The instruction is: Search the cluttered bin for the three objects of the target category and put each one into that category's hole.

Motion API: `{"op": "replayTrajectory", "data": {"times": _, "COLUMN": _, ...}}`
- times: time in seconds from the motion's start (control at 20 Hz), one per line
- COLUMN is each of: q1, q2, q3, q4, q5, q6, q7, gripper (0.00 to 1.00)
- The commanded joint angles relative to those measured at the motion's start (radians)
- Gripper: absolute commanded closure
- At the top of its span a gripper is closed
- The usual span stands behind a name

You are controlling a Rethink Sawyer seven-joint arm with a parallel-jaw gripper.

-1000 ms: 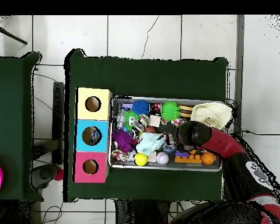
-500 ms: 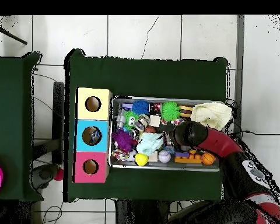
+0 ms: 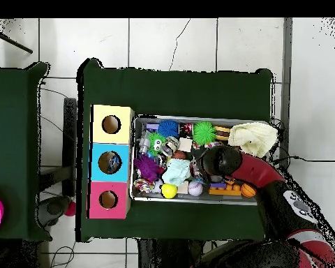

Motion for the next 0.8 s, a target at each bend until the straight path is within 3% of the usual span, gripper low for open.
{"op": "replayTrajectory", "data": {"times": 0.05, "q1": 0.032, "q2": -0.013, "q3": 0.037, "q4": 0.066, "q5": 0.034, "q6": 0.168, "q7": 0.092, "gripper": 1.00}}
{"op": "replayTrajectory", "data": {"times": 0.2, "q1": 0.035, "q2": -0.012, "q3": 0.033, "q4": 0.059, "q5": 0.021, "q6": 0.164, "q7": 0.076, "gripper": 1.00}}
{"op": "replayTrajectory", "data": {"times": 0.25, "q1": 0.035, "q2": -0.013, "q3": 0.039, "q4": 0.055, "q5": 0.010, "q6": 0.157, "q7": 0.058, "gripper": 0.00}}
{"op": "replayTrajectory", "data": {"times": 0.45, "q1": 0.041, "q2": -0.010, "q3": 0.031, "q4": 0.038, "q5": -0.035, "q6": 0.123, "q7": 0.023, "gripper": 0.00}}
{"op": "replayTrajectory", "data": {"times": 0.8, "q1": 0.045, "q2": -0.015, "q3": 0.039, "q4": 0.026, "q5": -0.044, "q6": 0.138, "q7": 0.004, "gripper": 0.00}}
